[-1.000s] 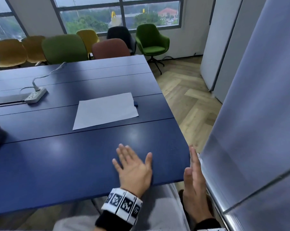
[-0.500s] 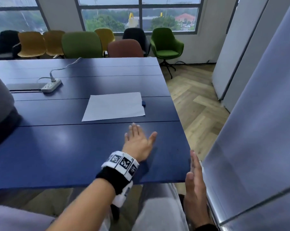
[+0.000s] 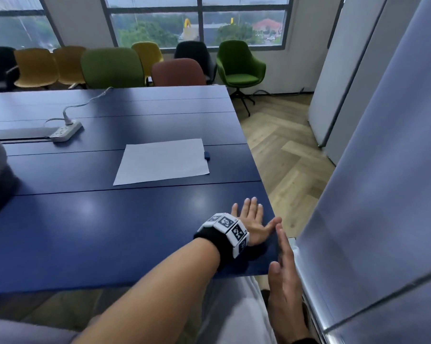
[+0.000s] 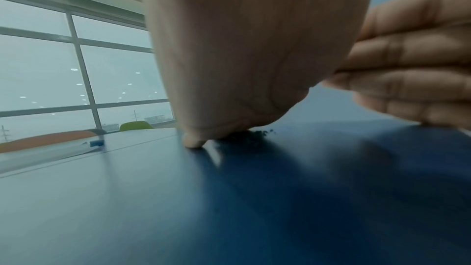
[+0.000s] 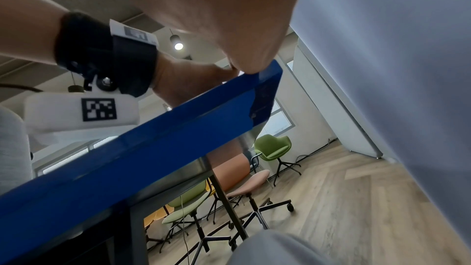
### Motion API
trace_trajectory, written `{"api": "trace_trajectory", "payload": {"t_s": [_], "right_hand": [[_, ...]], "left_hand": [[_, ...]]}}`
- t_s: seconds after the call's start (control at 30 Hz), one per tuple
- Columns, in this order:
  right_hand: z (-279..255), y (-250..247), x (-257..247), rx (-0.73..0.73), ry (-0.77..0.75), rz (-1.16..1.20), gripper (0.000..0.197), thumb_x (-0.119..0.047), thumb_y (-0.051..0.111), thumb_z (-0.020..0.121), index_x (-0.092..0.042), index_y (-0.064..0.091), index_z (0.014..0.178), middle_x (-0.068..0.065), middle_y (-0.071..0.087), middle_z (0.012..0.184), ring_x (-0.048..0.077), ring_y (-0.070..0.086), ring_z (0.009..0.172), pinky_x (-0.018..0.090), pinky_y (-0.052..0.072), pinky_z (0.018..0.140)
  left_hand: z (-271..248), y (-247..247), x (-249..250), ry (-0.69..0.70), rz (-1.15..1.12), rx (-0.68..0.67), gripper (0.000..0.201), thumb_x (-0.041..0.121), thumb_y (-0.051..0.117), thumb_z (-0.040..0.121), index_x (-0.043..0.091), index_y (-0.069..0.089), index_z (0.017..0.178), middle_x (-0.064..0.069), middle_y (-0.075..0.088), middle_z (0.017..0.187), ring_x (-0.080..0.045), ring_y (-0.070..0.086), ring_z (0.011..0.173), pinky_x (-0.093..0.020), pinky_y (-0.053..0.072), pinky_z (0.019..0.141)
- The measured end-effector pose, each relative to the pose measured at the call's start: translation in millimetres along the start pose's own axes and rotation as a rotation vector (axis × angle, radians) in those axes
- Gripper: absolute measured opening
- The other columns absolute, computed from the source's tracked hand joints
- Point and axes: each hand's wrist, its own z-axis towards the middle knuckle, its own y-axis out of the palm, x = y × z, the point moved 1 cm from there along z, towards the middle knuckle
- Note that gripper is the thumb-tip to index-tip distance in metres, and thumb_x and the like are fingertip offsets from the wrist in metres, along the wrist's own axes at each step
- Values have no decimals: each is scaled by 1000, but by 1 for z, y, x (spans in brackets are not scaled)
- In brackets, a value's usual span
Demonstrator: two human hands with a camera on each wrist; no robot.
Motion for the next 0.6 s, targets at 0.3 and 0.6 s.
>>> {"api": "trace_trajectory", "payload": {"t_s": [0.3,0.6], "right_hand": [[22,-66,6,404,311,269,40,-46,54,92,-17,60,118,4,70,113,15,68,104,27,55,90],[43,-162,225,151,1103,-391,21,-29,64,75,-12,57,65,16,61,85,25,52,64,33,43,58]], "left_hand": [[-62,-39,-50,-17,-333,121,65,46,24,105,-2,23,148,-14,21,160,-22,19,148,-28,14,115],[-57,-27,-61,-73,172,-52,104,61,63,83,9,9,155,-18,4,161,-31,8,148,-41,24,117]]}}
